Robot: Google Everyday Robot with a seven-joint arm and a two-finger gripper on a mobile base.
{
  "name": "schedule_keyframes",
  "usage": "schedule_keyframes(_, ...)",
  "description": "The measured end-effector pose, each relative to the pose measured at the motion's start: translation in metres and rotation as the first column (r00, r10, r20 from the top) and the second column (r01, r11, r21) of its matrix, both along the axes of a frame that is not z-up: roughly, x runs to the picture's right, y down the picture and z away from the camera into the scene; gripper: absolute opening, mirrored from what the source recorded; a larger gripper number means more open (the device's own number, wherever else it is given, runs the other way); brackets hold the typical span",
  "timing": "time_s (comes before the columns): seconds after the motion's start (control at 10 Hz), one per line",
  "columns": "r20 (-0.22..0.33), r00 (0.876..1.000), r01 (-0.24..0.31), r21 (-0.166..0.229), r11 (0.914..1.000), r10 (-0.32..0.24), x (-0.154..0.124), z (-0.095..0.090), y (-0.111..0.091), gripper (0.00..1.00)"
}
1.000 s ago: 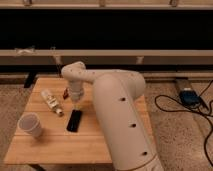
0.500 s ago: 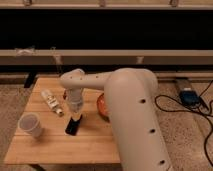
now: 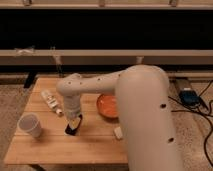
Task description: Push the eraser across the table
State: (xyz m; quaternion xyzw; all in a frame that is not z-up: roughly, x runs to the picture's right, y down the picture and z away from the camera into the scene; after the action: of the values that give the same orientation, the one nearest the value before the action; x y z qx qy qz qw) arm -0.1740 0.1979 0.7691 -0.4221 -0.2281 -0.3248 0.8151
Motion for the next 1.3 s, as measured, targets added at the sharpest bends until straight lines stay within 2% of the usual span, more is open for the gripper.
schedule_keyframes(0.1, 0.001, 1.0, 0.0, 0.012, 0.9999, 0.0, 0.0, -0.001, -0.004, 0.0)
schedule_keyframes(0.3, -0.006, 1.0, -0.012, 0.041, 0.9991, 0.012, 0.006, 0.012, -0.02, 0.0)
schedule_keyframes(0.8, -0.032, 0.999, -0.01, 0.065, 0.9978, 0.013, 0.018, 0.068, -0.04, 0.0)
schedule_keyframes(0.9, -0.042, 0.999, -0.011, 0.071, 0.9974, 0.014, 0.023, 0.085, -0.046, 0.0)
schedule_keyframes(1.3, -0.05, 0.999, -0.011, 0.088, 0.9961, 0.015, 0.019, 0.12, -0.064, 0.0)
